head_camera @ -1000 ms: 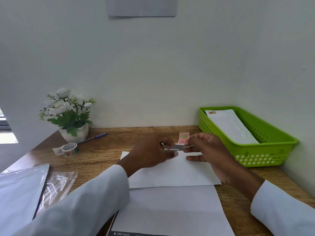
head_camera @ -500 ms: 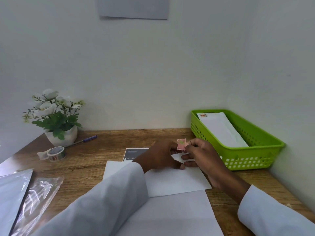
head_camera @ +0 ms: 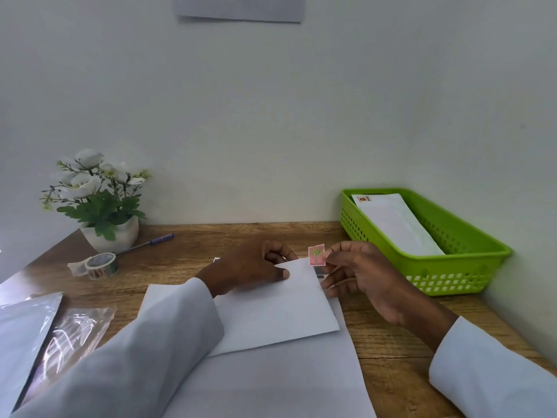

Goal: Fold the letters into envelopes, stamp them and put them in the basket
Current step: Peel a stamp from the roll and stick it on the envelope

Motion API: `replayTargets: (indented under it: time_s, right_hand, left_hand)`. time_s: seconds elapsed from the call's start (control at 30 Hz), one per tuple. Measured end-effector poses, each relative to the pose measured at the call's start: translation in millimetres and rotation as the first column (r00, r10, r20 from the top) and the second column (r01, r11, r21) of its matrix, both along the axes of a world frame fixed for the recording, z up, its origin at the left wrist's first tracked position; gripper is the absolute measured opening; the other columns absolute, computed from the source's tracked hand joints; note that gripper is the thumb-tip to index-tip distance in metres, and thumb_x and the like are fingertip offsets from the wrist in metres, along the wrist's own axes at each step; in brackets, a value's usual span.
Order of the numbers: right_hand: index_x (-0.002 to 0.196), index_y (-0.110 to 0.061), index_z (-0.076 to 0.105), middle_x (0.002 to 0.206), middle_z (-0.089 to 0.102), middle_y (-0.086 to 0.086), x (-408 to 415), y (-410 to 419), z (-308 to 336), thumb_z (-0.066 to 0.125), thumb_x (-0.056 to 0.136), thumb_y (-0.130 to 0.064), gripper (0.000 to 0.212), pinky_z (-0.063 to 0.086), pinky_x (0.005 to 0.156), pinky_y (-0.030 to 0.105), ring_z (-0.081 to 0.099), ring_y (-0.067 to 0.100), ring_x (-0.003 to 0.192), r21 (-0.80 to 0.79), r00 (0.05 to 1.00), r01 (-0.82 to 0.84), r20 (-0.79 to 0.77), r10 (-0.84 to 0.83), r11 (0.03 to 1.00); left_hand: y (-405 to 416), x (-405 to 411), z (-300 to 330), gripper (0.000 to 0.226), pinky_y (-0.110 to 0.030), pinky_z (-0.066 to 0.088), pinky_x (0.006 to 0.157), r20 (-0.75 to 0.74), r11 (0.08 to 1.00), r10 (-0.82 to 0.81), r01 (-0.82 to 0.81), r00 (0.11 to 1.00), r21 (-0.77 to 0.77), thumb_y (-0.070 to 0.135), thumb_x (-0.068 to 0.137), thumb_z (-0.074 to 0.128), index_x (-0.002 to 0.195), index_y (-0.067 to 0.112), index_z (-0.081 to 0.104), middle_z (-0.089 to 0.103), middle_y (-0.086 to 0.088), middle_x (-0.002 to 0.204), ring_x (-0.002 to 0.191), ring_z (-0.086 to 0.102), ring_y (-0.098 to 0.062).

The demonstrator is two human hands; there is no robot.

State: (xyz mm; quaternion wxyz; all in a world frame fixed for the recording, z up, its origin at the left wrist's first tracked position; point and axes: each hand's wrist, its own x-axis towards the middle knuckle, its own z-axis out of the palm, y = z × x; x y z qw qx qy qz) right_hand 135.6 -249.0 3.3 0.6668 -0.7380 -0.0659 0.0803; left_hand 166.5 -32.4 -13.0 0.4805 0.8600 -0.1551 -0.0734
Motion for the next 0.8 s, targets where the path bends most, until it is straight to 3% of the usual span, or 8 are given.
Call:
replayTargets:
  time_s: [0.1, 0.2, 0.33, 0.47, 0.6, 0.8]
  right_hand:
    - [0.086, -0.004, 0.064, 0.072, 0.059, 0.010, -0.1, 1.5, -0.9, 0.056, 0.093, -0.007, 0.011, 0.049, 0.048, 0.027, 0.061, 0.019, 0.053, -0.054, 0.999, -0.033, -0.018, 0.032, 0.998]
    - [0.081, -0.005, 0.063, 0.069, 0.057, 0.009, 0.2, 3.5, -2.4, 0.058, 0.092, -0.009, 0.013, 0.042, 0.044, 0.024, 0.056, 0.018, 0.049, -0.116, 0.998, -0.059, -0.043, 0.054, 0.991]
    - [0.072, -0.008, 0.059, 0.061, 0.056, 0.005, 1.5, 4.3, -5.3, 0.062, 0.090, -0.015, 0.019, 0.037, 0.042, 0.024, 0.053, 0.015, 0.047, -0.179, 0.997, -0.063, -0.054, 0.054, 0.982]
    - [0.070, -0.009, 0.057, 0.058, 0.057, 0.003, 2.2, 5.0, -6.9, 0.066, 0.088, -0.019, 0.022, 0.036, 0.041, 0.022, 0.052, 0.013, 0.046, -0.189, 0.997, -0.055, -0.057, 0.045, 0.980]
    - [0.071, -0.009, 0.060, 0.059, 0.059, 0.003, 2.9, 6.7, -8.3, 0.070, 0.086, -0.022, 0.022, 0.036, 0.039, 0.021, 0.052, 0.011, 0.045, -0.195, 0.999, -0.044, -0.032, 0.038, 0.980]
    - [0.069, -0.012, 0.061, 0.058, 0.059, 0.001, 4.4, 7.9, -12.6, 0.073, 0.085, -0.023, 0.023, 0.036, 0.038, 0.020, 0.051, 0.009, 0.044, -0.229, 1.000, -0.020, 0.012, 0.023, 0.973]
  left_hand:
    - [3.6, -1.6, -2.1, 0.023, -0.036, 0.056, 0.081, 0.002, 1.000, 0.026, -0.026, 1.000, -0.012, 0.005, 0.080, 0.073, 0.098, 0.020, 0.074, 0.077, -0.002, 0.094, 0.088, 0.072, -0.022]
    - [0.8, -4.2, -0.5, 0.020, -0.024, 0.054, 0.072, 0.033, 0.998, 0.065, -0.065, 0.997, 0.023, 0.014, 0.079, 0.078, 0.096, 0.023, 0.075, 0.077, 0.004, 0.088, 0.074, 0.069, -0.007]
    - [-3.1, -6.4, 0.5, 0.016, -0.015, 0.049, 0.061, 0.072, 0.997, 0.069, -0.071, 0.995, 0.029, 0.016, 0.080, 0.077, 0.096, 0.019, 0.076, 0.076, 0.002, 0.085, 0.065, 0.064, -0.001]
    - [-4.4, -4.4, -1.6, 0.015, -0.026, 0.053, 0.070, 0.100, 0.994, 0.095, -0.099, 0.990, 0.043, 0.019, 0.079, 0.077, 0.095, 0.020, 0.077, 0.076, -0.003, 0.090, 0.071, 0.065, -0.006]
    - [-5.4, -2.4, -3.7, 0.010, -0.034, 0.056, 0.074, 0.124, 0.990, 0.116, -0.125, 0.985, 0.063, 0.024, 0.078, 0.077, 0.088, 0.027, 0.077, 0.076, 0.005, 0.084, 0.071, 0.066, -0.007]
    - [-6.5, -5.0, -3.1, 0.009, -0.025, 0.051, 0.065, 0.140, 0.989, 0.131, -0.139, 0.981, 0.049, 0.026, 0.079, 0.078, 0.087, 0.025, 0.077, 0.076, 0.004, 0.080, 0.065, 0.063, -0.004]
